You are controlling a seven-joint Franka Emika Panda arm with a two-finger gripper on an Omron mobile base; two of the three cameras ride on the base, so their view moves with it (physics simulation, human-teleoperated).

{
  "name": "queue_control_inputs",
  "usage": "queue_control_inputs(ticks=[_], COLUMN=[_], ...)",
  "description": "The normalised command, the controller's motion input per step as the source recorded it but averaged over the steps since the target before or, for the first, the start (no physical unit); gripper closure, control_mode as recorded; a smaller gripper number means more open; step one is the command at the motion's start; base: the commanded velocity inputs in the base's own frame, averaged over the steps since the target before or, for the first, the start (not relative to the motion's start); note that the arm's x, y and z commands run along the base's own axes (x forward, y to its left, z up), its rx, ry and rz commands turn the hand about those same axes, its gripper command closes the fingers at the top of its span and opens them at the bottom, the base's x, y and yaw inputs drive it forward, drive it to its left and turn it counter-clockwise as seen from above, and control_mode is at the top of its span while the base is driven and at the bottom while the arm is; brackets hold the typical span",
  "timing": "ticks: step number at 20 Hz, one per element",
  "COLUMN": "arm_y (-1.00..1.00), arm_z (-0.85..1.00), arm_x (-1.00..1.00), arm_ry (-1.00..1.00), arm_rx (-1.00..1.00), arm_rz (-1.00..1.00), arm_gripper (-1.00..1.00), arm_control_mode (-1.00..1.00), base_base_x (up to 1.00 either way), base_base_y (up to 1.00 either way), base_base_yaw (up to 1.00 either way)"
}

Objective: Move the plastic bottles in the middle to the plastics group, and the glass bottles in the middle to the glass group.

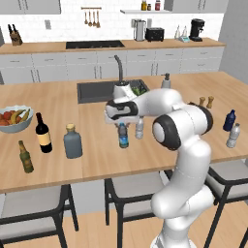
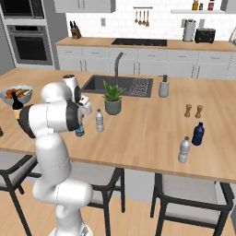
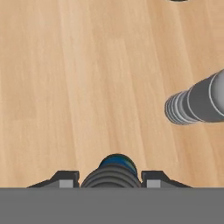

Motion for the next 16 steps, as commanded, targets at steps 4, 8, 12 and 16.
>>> queue_control_inputs(ticks=[4, 8, 12, 16], arm_y=[-0.46, -0.71, -0.91, -1.0], arm_z=[0.13, 0.17, 0.08, 0.13], arm_x=[-0.71, -0.83, -0.66, -0.33], arm_ry=[0.0, 0.0, 0.0, 0.0], arm_rx=[0.02, 0.01, 0.0, 0.0], arm_rz=[-0.08, -0.02, -0.01, -0.08], arm_gripper=[1.0, 1.0, 1.0, 1.0], arm_control_mode=[-1.0, -1.0, -1.0, -1.0], base_base_x=[0.0, 0.0, 0.0, 0.0], base_base_y=[0.0, 0.0, 0.0, 0.0], base_base_yaw=[0.0, 0.0, 0.0, 0.0])
